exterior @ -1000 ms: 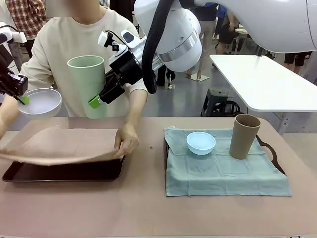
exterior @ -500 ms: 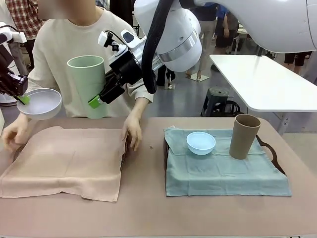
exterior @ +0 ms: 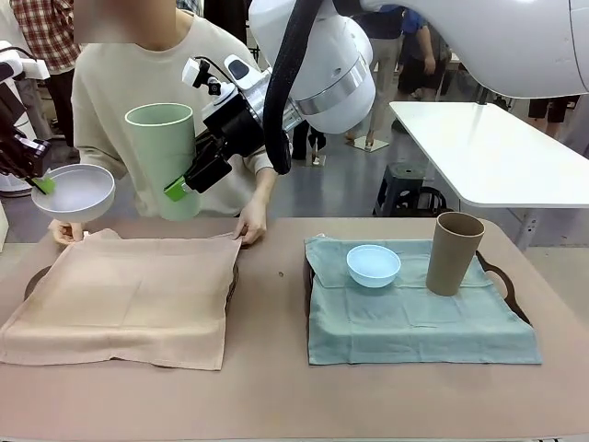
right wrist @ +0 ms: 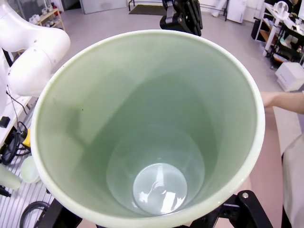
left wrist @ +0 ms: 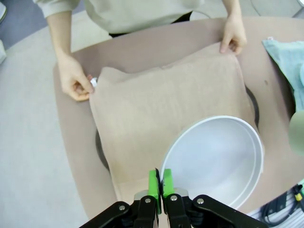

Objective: Set up a tray with a mat and arrange the tableware.
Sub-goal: Place the Picnic Bowl and Reusable plastic cup back onto the Handle tray in front of the human's position.

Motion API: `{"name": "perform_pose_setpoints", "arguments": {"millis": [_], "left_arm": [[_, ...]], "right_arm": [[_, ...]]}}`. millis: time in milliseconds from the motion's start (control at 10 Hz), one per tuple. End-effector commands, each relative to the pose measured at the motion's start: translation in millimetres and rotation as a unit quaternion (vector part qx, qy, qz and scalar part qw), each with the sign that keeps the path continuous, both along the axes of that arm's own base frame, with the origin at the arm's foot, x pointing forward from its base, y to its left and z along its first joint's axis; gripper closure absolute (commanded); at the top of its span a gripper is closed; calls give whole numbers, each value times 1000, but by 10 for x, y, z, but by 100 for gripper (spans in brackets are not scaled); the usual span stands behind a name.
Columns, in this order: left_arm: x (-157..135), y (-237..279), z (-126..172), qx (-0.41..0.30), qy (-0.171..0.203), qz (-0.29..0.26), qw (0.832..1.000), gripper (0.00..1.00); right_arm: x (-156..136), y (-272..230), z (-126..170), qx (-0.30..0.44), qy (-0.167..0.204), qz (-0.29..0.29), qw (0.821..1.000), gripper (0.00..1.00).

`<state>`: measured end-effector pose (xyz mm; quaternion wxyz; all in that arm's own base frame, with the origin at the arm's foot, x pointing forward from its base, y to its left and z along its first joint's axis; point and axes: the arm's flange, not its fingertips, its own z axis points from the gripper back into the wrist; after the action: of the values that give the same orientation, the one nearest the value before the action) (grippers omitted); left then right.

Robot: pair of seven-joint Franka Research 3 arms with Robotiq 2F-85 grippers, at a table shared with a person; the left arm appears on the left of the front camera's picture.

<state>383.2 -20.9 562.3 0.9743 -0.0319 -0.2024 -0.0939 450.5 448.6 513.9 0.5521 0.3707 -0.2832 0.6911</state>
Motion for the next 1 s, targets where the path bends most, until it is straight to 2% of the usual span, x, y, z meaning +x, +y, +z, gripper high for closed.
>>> {"name": "perform_pose_setpoints", "arguments": {"millis": [0, 600, 700, 900], "left_arm": [[10, 11, 1, 0, -3, -4, 1000, 100], [10, 11, 1, 0, -3, -4, 1000, 100], [0, 0, 0, 0, 0, 0, 1000, 96], [179, 116, -263, -15, 16, -21, 1000, 96]], "right_arm": [[9, 11, 19, 2, -1, 4, 1000, 30], [9, 11, 19, 2, -1, 4, 1000, 30], [0, 0, 0, 0, 0, 0, 1000, 19], [213, 83, -301, 24, -14, 20, 999, 19]]}}
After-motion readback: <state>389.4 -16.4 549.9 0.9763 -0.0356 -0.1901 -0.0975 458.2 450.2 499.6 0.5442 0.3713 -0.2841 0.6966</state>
